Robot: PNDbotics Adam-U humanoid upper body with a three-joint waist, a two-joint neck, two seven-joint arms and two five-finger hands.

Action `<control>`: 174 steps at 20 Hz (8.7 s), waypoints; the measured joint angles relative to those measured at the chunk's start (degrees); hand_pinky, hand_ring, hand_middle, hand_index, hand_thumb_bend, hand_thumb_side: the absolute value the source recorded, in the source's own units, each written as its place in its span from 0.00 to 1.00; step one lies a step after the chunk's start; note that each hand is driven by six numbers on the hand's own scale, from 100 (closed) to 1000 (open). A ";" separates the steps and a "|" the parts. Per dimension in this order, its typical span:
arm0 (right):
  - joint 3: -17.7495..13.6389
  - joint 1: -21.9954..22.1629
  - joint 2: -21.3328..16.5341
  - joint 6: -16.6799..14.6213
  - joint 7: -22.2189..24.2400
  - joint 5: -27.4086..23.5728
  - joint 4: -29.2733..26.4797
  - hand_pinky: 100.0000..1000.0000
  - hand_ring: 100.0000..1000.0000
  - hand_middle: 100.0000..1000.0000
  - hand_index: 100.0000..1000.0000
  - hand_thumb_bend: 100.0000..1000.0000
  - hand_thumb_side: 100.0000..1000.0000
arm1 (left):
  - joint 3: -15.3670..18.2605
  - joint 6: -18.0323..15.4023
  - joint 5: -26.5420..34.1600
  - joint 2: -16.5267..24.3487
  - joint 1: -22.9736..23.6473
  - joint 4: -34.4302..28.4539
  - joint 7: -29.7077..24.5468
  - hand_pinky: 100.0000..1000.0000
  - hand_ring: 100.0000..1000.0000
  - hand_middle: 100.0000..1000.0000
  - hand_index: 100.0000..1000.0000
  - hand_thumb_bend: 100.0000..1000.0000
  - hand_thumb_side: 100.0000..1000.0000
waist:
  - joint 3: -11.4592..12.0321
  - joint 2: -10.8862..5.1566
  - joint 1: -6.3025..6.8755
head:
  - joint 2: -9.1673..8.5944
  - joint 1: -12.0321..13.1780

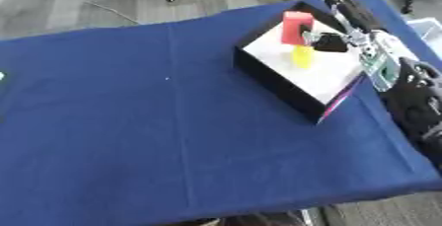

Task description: Pick up the objects with one hand, pass them to the other hand, and then place them into the box on the other side of the table.

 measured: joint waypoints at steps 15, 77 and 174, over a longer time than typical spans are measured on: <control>-2.12 13.95 6.80 -3.84 -2.46 -7.13 -43.10 0.93 0.94 0.83 1.00 0.00 0.00 | 3.83 -0.95 -8.49 6.51 -2.30 0.25 3.46 0.77 0.50 0.50 0.67 0.00 0.71 | -3.51 0.46 0.85 | 0.00 14.88; 9.19 19.35 30.19 -16.68 -0.36 4.49 -50.64 0.90 0.92 0.67 1.00 0.00 0.19 | 6.97 9.98 -33.40 32.42 -31.84 62.39 34.08 0.82 0.74 0.76 0.87 0.17 0.90 | -20.31 15.11 1.08 | -0.11 38.34; 9.21 20.54 30.62 -16.03 0.79 4.82 -50.64 0.90 0.92 0.62 1.00 0.00 0.24 | 7.32 17.44 -48.80 32.25 -33.11 61.90 33.27 0.75 0.65 0.61 0.76 0.07 0.37 | -19.99 14.93 -0.17 | -7.70 43.63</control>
